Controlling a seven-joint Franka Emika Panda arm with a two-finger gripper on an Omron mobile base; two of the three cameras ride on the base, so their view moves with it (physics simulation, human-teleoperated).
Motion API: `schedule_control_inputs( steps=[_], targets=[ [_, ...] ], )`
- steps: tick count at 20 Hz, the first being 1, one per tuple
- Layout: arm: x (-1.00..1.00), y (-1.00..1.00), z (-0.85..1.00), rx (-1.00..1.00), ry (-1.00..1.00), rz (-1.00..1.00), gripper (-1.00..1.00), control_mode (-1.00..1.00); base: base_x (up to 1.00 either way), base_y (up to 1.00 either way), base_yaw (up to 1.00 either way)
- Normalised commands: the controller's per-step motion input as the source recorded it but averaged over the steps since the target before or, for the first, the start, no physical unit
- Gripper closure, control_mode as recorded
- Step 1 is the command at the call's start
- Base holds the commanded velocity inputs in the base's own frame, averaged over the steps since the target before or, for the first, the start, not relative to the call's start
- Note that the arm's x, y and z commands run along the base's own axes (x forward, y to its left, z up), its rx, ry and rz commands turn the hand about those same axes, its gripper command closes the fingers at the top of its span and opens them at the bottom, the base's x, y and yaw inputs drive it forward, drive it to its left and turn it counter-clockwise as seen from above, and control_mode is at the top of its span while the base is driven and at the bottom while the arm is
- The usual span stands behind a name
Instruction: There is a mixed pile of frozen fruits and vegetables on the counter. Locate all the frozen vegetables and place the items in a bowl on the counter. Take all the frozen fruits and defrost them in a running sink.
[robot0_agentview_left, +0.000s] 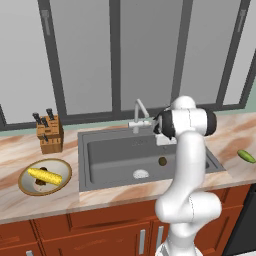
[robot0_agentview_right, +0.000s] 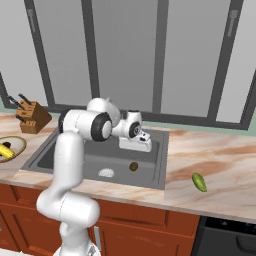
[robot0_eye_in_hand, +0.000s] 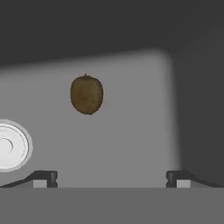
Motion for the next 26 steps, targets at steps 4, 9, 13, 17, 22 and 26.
schedule_control_inputs(
  steps=[4, 9, 13, 17, 22, 26],
  targets=[
    [-0.31, -0.16, 0.78, 0.00, 0.00, 0.00, -1.00, -1.00, 0.00, 0.00, 0.00],
    [-0.39, -0.26, 0.73, 0.00, 0.06, 0.00, -1.00, -1.00, 0.00, 0.00, 0.00],
    [-0.51, -0.44, 0.55, 0.00, 0.09, -0.01, -1.00, -1.00, 0.00, 0.00, 0.00],
    [-0.42, -0.47, 0.18, -0.03, 0.02, -0.11, -1.00, -1.00, 0.00, 0.00, 0.00],
    [-0.60, -0.38, -0.07, -0.01, 0.00, -0.16, -1.00, -1.00, 0.00, 0.00, 0.00],
    [-0.50, -0.48, -0.11, 0.00, 0.01, -0.14, -1.00, -1.00, 0.00, 0.00, 0.00]
  ],
)
